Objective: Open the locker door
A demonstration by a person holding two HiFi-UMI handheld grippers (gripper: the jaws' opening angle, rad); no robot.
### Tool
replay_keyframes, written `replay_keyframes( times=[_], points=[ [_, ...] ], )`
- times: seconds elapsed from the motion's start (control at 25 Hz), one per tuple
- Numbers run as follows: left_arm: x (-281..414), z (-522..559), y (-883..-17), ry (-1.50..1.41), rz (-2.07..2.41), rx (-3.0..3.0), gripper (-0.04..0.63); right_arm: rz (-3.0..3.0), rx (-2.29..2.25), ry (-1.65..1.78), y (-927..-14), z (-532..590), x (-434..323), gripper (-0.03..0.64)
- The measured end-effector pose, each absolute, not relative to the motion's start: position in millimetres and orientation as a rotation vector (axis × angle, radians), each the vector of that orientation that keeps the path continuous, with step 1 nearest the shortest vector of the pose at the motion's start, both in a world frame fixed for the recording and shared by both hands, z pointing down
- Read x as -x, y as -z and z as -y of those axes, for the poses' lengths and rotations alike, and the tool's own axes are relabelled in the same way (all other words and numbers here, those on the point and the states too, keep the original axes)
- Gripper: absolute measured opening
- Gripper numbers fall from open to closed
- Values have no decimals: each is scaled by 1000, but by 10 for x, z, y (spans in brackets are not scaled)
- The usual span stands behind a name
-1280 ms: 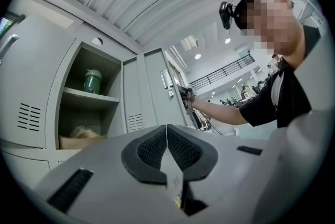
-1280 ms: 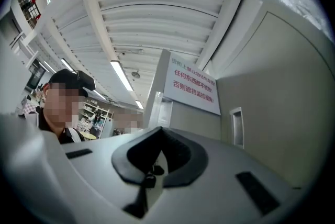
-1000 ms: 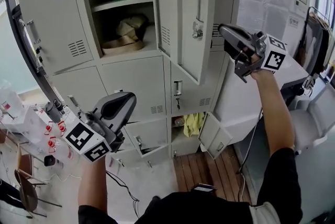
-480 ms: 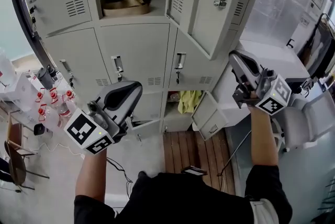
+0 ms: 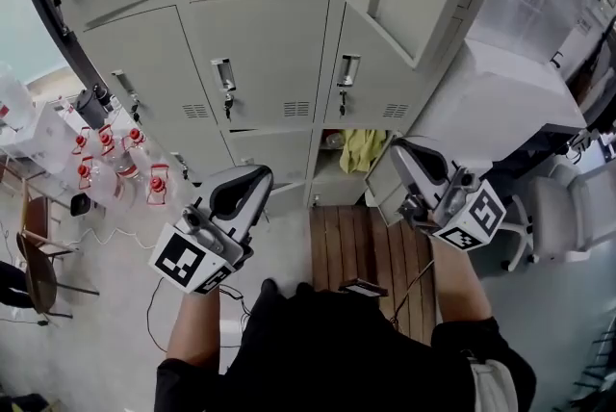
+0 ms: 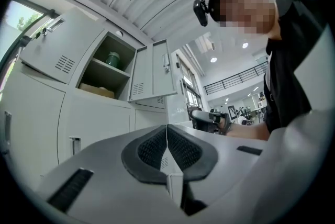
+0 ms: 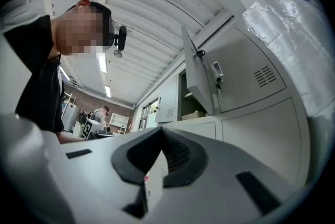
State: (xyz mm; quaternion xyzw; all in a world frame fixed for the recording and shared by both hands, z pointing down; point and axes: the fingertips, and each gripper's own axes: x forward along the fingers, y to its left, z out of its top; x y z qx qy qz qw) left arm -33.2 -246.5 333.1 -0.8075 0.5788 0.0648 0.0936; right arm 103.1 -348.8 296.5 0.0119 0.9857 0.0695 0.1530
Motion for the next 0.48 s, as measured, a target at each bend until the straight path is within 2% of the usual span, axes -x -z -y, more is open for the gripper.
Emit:
replay_keyframes(
  times=[0.16,0.48],
  points=[
    [306,2318,-3666,-229,-1769,2427,18,-2855,-3,-222,-3316,3237,-868,9],
    [532,1814,-3971,-335,-1866,2349,17,-2859,55,-30,-4069,2851,-611,11]
  ],
)
